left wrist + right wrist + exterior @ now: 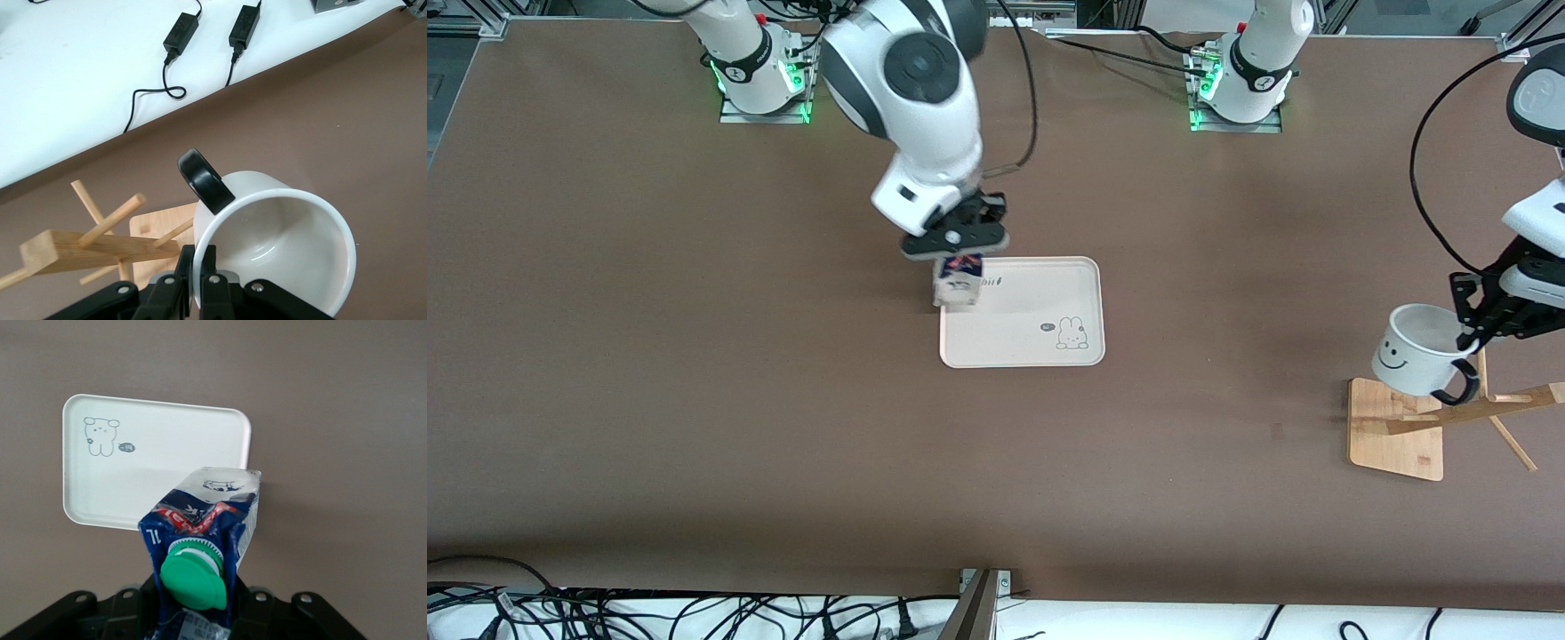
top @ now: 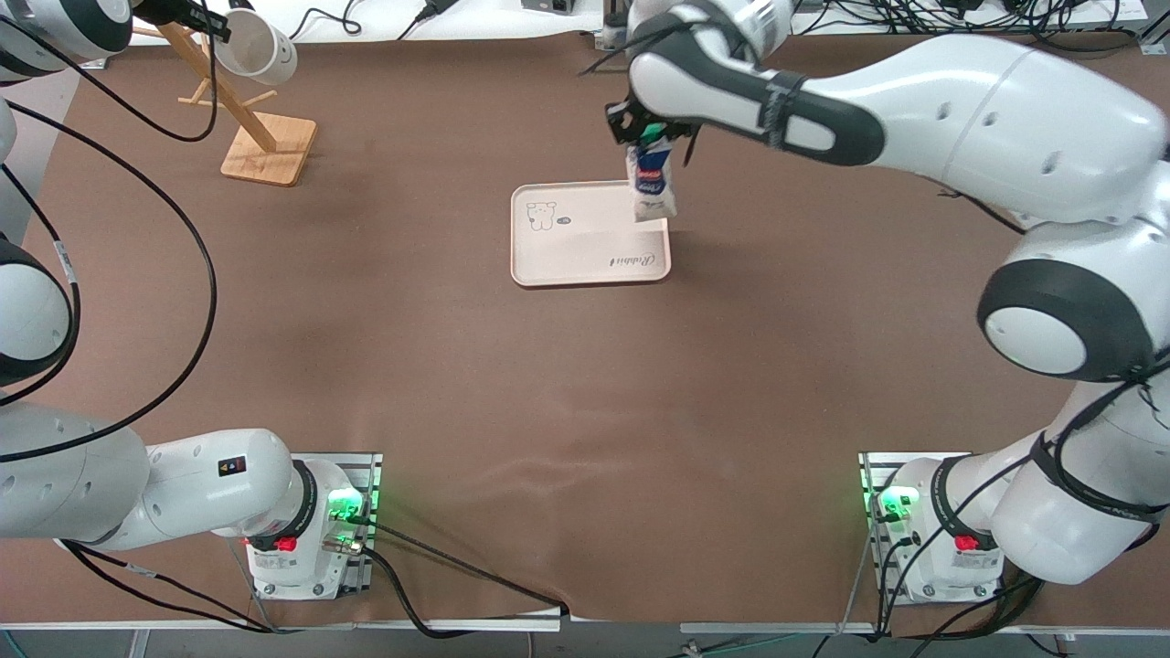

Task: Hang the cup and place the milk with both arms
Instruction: 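Hang the mug handle on a peg while the right gripper moves the carton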

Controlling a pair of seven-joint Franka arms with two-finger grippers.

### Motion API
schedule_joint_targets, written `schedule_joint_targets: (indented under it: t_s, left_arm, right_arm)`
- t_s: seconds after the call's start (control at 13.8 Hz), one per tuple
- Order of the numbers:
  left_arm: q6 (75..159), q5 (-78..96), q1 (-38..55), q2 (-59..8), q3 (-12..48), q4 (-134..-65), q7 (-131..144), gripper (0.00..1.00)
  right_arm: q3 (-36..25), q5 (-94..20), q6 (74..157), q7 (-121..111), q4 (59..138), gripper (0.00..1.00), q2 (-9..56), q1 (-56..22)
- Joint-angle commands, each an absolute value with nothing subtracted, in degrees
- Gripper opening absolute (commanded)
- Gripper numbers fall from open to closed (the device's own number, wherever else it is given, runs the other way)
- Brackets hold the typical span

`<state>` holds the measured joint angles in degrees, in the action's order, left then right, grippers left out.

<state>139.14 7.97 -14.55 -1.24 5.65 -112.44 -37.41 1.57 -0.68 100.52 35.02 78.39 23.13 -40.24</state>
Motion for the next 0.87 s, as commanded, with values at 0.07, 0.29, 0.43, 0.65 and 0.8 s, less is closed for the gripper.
schedule_joint_targets:
  t_s: [0.07, 0.29, 0.43, 0.65, 0.8]
  left_arm:
    - [142.55, 9.76, -15.73, -0.97, 5.98, -112.76, -42.09, 0.0]
    - [144.31, 10.11, -15.82, -1.4, 5.98, -112.76, -42.71, 0.0]
    - [144.84, 10.2, -15.82, -2.02, 5.98, -112.85, -42.71, 0.0]
    - [145.55, 10.2, -16.44, -2.55, 5.98, -113.38, -42.8, 0.0]
    - [146.42, 10.2, -16.44, -2.99, 5.98, -113.64, -42.8, 0.0]
  right_arm:
    - [-6.3, -5.17, 95.28, 25.52, 79.89, 0.35, 19.69, -38.14]
    - [-16.84, -13.67, 92.13, 11.05, 80.16, 0.36, 20.12, -36.75]
    - [-18.89, -15.64, 90.01, 4.94, 80.51, 0.36, 21.0, -32.55]
    - [-18.98, -15.82, 89.74, 1.61, 82.44, 0.36, 21.01, -25.17]
    - [-19.77, -15.56, 89.56, -2.54, 83.75, 0.36, 20.74, -21.9]
